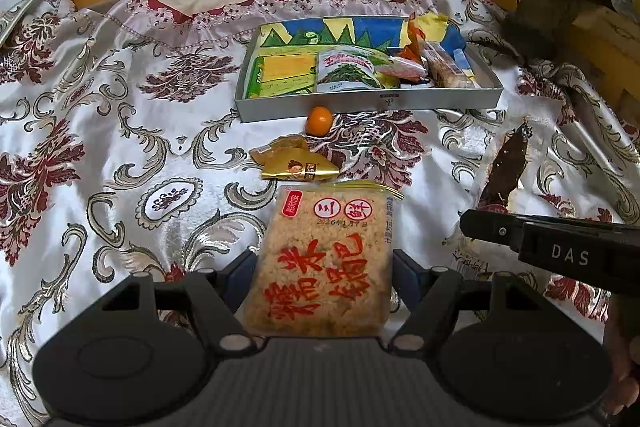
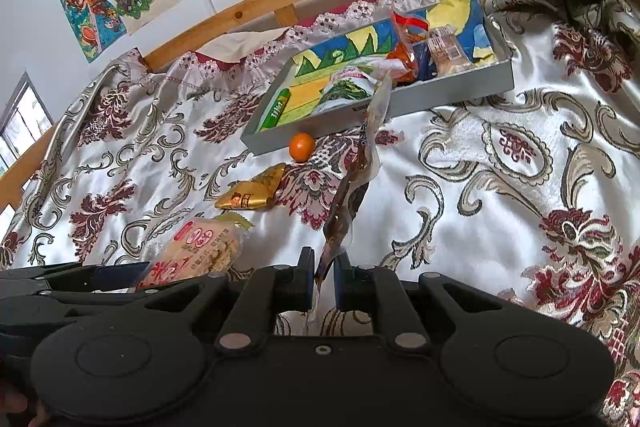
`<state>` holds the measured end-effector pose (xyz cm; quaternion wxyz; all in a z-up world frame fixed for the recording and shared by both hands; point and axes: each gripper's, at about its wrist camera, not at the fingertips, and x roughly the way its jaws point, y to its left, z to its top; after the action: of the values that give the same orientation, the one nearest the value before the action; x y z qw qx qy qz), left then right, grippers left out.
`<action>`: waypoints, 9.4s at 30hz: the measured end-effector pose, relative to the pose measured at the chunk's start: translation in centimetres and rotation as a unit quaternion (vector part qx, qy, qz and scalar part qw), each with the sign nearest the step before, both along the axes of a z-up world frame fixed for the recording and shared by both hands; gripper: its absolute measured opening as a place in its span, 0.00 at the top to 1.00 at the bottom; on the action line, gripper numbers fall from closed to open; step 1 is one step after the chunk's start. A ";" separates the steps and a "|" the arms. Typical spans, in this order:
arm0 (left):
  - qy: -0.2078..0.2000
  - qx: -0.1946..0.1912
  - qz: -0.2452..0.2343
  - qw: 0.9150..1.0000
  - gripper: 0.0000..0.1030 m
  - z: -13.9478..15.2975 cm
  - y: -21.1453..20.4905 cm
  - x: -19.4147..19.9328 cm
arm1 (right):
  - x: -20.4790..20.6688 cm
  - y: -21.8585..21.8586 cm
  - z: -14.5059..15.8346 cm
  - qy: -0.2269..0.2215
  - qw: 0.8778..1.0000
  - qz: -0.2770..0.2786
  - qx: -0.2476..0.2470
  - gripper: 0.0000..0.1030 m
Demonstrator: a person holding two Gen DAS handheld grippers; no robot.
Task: Organize snacks
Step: 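Carry the rice-cracker pack with the left tool while the right tool carries the brown packet toward the tray, then lower both held snacks into the tray and open both tools, then lift both open tools up away from the tray, then move both tools down toward the gold foil packets and the mandarin orange, then grasp the gold foil packet with the left tool while the right tool grasps the mandarin orange, then lift the gold packet with the left tool while the right tool lifts the orange toward the tray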
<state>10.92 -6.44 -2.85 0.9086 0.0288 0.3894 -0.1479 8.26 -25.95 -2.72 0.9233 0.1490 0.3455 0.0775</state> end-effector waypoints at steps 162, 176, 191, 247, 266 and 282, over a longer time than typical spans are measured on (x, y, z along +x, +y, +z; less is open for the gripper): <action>-0.116 -0.004 0.183 0.976 0.00 1.1 5.0 -4.6 | -4.9 2.3 2.1 -0.083 0.986 -0.023 -0.143 0.01; -0.115 0.002 0.182 0.976 0.00 0.7 5.0 -4.4 | -4.6 2.3 1.5 -0.078 0.987 -0.024 -0.139 0.01; -0.096 -0.005 0.188 0.977 0.00 -0.3 5.1 -1.8 | -3.1 2.0 0.3 -0.052 0.989 -0.035 -0.137 0.01; -0.008 -0.065 -0.023 0.998 0.43 -4.2 2.1 12.0 | 17.6 2.7 -0.7 0.062 0.994 0.087 -0.036 0.70; 0.025 -0.053 -0.029 0.998 0.41 -3.3 1.2 7.0 | 1.7 1.2 -1.1 0.040 0.988 0.080 -0.129 0.70; 0.082 -0.018 0.058 0.995 0.34 -4.2 -1.2 10.9 | 3.3 1.9 -2.8 0.009 0.986 0.073 -0.151 0.69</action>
<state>21.83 -7.65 -7.07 0.8811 -0.0227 0.4608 -0.1038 11.59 -24.03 -5.49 0.9239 -0.0167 0.3716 0.0902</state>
